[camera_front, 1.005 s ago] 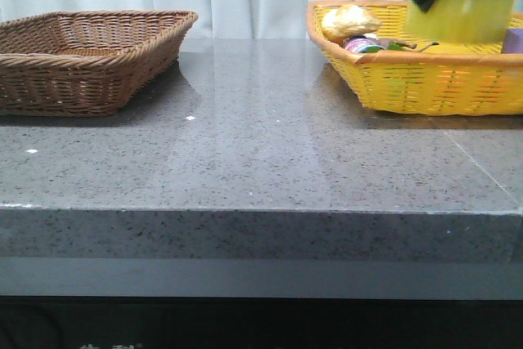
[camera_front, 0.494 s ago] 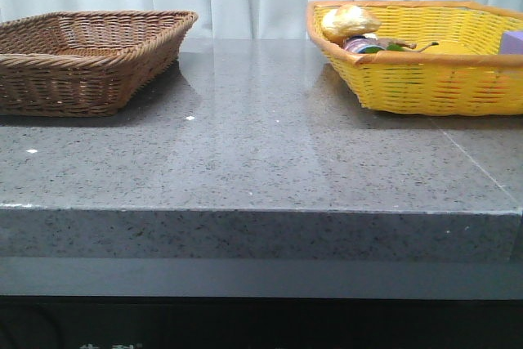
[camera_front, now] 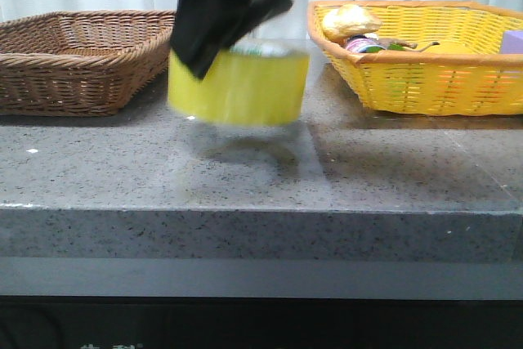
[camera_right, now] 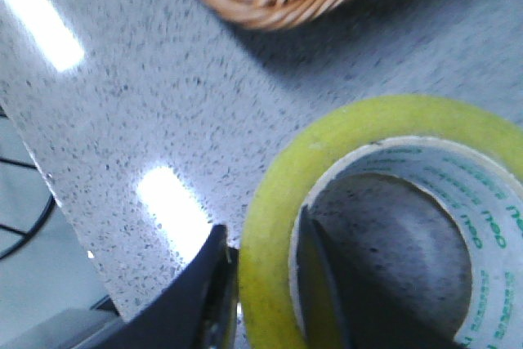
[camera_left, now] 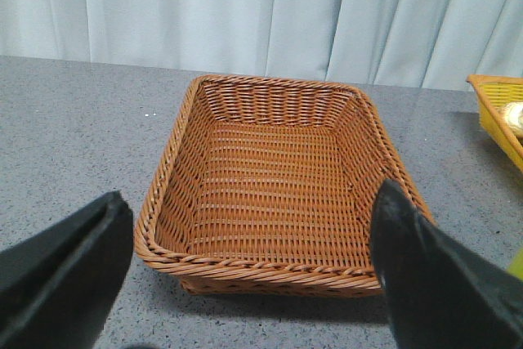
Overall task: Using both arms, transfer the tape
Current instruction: 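Lift the tape roll and set it on the table between baskets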
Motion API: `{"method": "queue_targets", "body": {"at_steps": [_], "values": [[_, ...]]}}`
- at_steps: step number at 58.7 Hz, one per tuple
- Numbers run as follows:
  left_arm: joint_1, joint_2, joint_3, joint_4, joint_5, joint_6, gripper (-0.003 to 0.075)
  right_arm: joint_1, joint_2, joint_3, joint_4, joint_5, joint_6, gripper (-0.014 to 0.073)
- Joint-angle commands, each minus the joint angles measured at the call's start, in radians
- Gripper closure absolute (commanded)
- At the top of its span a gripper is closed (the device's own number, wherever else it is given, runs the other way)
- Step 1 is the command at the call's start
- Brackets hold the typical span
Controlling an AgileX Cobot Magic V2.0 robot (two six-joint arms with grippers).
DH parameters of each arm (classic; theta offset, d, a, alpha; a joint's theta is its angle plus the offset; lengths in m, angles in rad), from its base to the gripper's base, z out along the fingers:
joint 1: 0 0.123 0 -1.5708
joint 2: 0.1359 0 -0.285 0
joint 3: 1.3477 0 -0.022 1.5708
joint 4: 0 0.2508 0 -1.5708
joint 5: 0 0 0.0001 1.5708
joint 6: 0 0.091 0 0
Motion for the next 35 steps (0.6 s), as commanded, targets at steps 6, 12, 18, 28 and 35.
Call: {"method": "queue_targets", "body": {"at_steps": [6, 12, 18, 28, 35], "values": [[0.003, 0.006, -0.032, -0.001, -0.082, -0.008, 0.0134, 0.001, -0.002, -0.029, 0.009, -0.093, -0.020, 0.0431], [0.003, 0.006, -0.032, -0.001, -0.082, -0.008, 0.0134, 0.001, 0.000, -0.029, 0.009, -0.091, -0.020, 0.0392], [0.003, 0.006, -0.032, -0.001, -0.082, -0.008, 0.0134, 0.001, -0.002, -0.029, 0.009, -0.091, -0.020, 0.0303], [0.003, 0.006, -0.032, -0.001, -0.082, -0.008, 0.0134, 0.001, -0.019, -0.030, 0.010, -0.090, -0.020, 0.0227], [0.003, 0.006, -0.032, -0.001, -0.082, -0.008, 0.0134, -0.002, -0.081, -0.034, 0.010, -0.075, -0.018, 0.0234]]}}
